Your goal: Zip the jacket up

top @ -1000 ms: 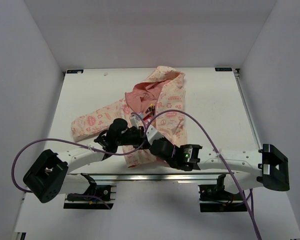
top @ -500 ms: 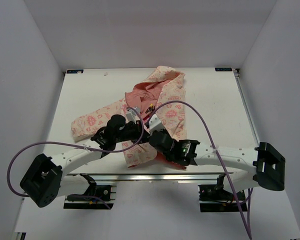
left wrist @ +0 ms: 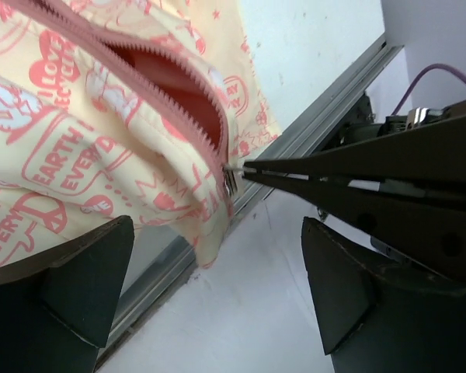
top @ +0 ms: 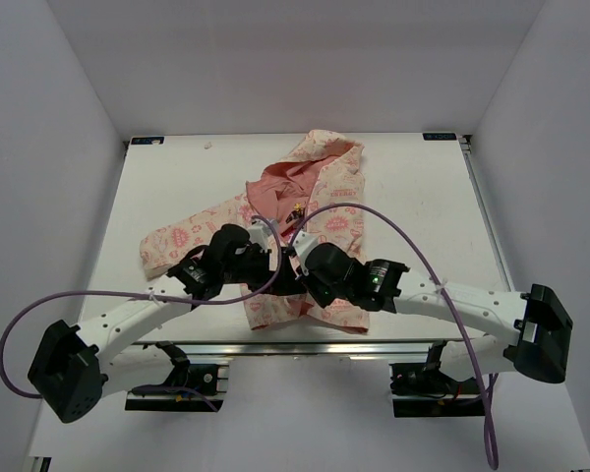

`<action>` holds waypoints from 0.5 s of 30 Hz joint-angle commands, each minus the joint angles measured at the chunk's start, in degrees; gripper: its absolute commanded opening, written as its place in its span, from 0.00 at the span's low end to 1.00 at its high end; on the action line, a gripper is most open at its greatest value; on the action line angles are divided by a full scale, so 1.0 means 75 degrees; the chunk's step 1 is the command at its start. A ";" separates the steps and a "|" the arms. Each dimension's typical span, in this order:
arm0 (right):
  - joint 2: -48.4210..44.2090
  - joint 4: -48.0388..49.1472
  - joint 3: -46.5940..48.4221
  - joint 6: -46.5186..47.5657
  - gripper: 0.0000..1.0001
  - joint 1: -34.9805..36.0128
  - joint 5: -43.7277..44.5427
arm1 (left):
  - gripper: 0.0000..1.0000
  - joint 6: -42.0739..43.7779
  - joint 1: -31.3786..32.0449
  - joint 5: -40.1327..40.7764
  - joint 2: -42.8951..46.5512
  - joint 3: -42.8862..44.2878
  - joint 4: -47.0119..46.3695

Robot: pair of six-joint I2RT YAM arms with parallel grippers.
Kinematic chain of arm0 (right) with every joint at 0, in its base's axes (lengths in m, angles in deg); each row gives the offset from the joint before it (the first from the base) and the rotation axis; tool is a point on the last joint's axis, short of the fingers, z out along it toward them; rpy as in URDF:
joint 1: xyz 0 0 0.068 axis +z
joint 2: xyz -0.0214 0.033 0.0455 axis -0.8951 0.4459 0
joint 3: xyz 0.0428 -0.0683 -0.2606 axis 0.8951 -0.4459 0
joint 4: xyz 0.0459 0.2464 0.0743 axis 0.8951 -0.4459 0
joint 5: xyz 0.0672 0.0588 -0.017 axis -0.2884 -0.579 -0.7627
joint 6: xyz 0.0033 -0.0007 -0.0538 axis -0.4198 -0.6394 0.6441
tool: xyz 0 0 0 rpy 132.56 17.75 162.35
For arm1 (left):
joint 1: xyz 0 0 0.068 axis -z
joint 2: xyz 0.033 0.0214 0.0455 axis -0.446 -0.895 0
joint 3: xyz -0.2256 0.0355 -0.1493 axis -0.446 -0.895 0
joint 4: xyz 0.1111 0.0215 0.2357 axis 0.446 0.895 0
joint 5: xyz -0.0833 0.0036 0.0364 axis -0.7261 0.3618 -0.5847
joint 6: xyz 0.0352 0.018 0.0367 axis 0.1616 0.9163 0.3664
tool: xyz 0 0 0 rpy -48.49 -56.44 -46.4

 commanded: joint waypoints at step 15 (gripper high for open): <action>-0.0477 -0.1223 0.0963 -0.1045 0.00 -0.0769 -0.3848 | 0.98 -0.1634 0.0018 -0.1070 0.2770 -0.0559 0.0647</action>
